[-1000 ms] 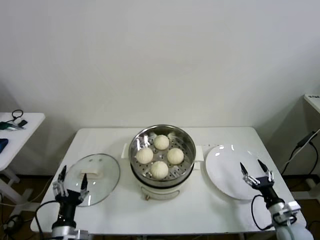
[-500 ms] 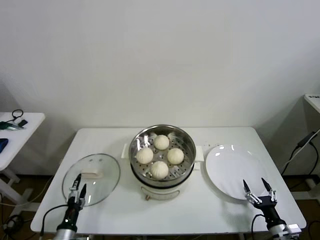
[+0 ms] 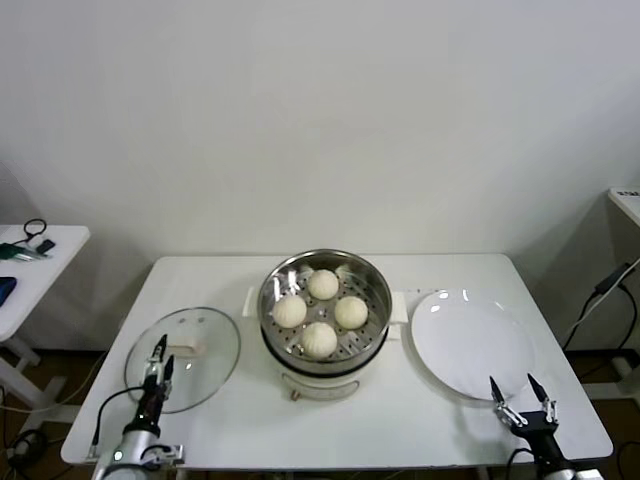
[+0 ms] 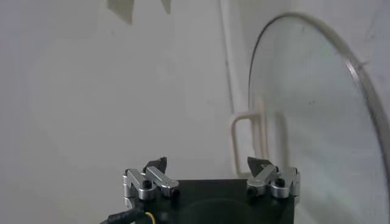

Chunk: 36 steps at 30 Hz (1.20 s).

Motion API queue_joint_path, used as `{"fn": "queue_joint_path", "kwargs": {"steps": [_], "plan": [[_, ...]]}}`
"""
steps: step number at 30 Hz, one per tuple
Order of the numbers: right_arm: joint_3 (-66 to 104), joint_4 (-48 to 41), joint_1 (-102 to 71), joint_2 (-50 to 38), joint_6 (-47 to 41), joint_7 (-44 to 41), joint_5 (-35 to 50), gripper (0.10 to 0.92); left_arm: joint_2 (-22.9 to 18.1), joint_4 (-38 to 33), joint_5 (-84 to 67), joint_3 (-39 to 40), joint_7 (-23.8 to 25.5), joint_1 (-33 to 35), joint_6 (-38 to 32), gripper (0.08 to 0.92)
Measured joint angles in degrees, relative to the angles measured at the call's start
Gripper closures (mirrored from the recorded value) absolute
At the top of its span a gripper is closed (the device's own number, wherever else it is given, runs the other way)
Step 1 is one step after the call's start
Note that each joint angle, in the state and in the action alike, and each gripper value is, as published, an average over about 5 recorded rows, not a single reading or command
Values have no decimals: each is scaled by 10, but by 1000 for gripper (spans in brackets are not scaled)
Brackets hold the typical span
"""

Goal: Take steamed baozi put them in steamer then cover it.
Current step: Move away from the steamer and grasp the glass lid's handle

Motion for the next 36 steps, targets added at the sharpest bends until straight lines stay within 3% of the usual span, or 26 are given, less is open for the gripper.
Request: {"fn": "queue_joint_path", "kwargs": {"steps": [10,32,36], "plan": [[6,10,-14,12,7,0,-2,203,1,51,-14,8,12,-55,2,199],[10,23,-17,29,0,4,-14,203,-9,82,-37,11,17,-73,-22,816],[12,28,-17,31,-4,5,-14,203,-6,71,-49,9,24,-68,-21,861]]}}
